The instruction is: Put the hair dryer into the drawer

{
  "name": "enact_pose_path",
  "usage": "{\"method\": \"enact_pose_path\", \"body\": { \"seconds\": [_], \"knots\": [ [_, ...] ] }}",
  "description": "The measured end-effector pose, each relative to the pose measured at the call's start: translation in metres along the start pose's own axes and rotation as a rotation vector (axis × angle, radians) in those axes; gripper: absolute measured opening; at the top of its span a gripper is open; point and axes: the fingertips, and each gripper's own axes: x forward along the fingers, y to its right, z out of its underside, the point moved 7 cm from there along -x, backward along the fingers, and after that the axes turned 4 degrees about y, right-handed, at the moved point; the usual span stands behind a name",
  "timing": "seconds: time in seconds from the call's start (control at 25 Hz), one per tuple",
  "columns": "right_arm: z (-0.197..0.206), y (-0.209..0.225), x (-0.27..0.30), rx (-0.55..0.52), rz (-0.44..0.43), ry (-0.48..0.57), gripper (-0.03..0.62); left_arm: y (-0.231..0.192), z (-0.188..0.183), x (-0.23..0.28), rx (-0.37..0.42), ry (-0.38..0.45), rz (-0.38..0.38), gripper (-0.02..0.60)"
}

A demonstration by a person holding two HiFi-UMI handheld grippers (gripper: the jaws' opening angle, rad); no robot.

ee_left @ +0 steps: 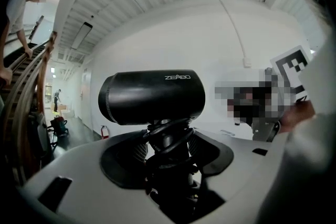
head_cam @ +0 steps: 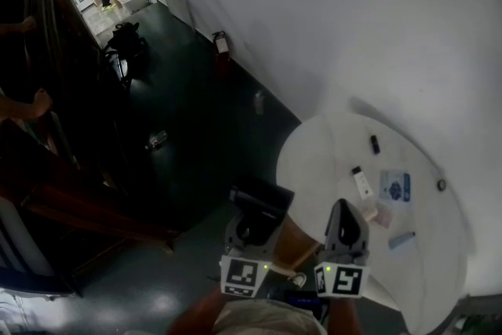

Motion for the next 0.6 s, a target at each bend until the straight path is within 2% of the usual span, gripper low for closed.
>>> {"method": "enact_pose_path", "body": {
  "seconds": [0.32, 0.6],
  "knots": [
    [0.010, -0.006, 0.002, 0.031, -0.007, -0.023, 0.005, -0.003, 0.040, -0.007, -0.002, -0.130, -0.001, 0.250],
    [0.014, -0.007, 0.002, 0.039, -0.001, -0.034, 0.005, 0.000, 0.082, -0.012, 0.018, -0.313, 0.044, 0.250]
  ]
}}
